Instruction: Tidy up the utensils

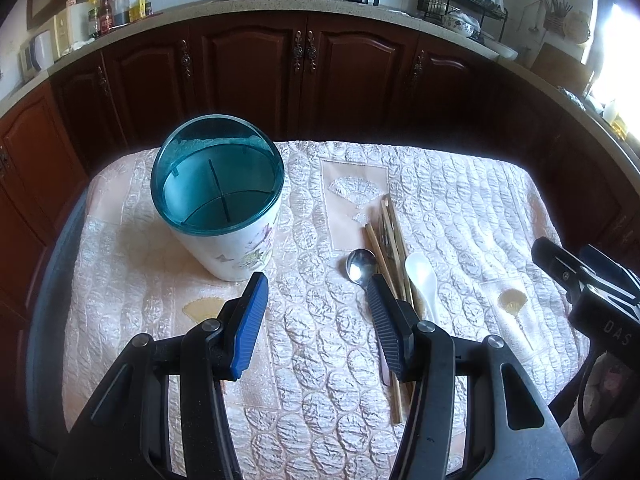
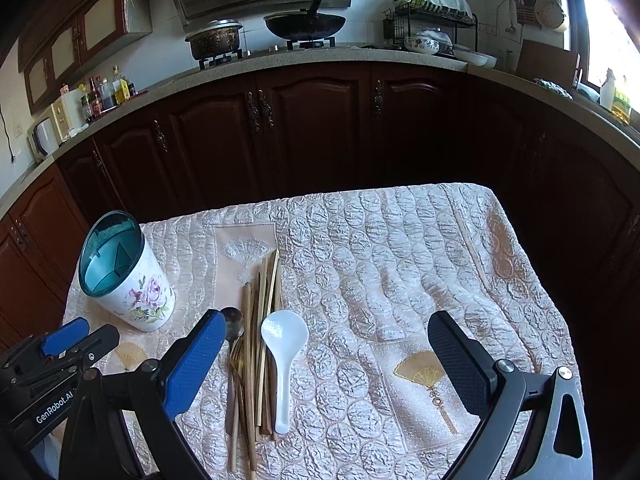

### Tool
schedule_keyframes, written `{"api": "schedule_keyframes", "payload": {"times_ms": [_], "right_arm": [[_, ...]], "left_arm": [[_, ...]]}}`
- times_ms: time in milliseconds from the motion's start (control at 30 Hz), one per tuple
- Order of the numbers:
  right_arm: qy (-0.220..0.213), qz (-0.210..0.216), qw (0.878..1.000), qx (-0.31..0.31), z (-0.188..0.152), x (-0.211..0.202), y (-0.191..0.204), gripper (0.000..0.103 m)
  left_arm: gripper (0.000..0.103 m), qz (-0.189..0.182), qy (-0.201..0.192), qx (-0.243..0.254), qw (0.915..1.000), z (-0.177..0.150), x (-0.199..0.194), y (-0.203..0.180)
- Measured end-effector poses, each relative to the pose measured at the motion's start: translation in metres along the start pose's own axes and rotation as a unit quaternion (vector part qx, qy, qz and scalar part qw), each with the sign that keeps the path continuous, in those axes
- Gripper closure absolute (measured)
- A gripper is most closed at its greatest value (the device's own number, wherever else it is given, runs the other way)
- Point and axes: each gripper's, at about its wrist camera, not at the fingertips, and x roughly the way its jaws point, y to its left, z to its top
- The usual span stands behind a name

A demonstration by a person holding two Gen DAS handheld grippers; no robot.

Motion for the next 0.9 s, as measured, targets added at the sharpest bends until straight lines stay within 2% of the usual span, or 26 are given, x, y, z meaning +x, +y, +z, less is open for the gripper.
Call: {"api": "schedule_keyframes", "payload": {"times_ms": [900], "right_arm": [[0.004, 0.004, 1.0, -0.004, -0.0012, 0.0027, 0.0026, 0.002]], "left_arm": [[0.052, 0.005, -0.012, 0.0, 0.9999, 0.001, -0.0035, 0.0015]]}}
